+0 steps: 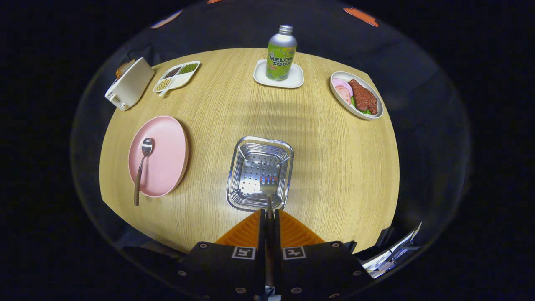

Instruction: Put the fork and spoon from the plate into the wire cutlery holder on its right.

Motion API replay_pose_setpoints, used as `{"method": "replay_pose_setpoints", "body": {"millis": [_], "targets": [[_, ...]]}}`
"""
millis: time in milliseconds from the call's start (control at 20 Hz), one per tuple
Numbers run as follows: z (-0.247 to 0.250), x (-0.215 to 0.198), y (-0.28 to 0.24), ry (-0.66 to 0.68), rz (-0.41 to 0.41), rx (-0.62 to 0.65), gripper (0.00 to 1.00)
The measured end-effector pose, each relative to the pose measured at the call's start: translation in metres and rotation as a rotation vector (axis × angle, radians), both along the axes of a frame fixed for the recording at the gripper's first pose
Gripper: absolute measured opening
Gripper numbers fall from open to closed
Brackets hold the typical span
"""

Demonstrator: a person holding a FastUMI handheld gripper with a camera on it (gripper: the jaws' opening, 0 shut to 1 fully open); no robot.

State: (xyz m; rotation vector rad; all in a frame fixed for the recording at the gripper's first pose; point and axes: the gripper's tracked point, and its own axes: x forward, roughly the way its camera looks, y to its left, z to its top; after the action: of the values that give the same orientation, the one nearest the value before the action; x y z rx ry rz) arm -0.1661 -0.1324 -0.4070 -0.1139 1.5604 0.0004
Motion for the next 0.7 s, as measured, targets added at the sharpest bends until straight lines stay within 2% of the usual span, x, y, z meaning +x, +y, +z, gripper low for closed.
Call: {"method": "replay_pose_setpoints", "body": {"millis": [150, 300, 500, 700], "targets": [[0.000, 0.012, -0.003, -0.049, -0.026, -0.013, 0.13], [0.011, 0.035, -0.001, -0.177, -0.044, -0.006, 0.13], [0.052, 0.089, 0.012, -0.479, -0.127, 0.027, 0.14], [0.113, 0.128, 0.017, -0.765, -0.168, 0.033, 0.14]]}}
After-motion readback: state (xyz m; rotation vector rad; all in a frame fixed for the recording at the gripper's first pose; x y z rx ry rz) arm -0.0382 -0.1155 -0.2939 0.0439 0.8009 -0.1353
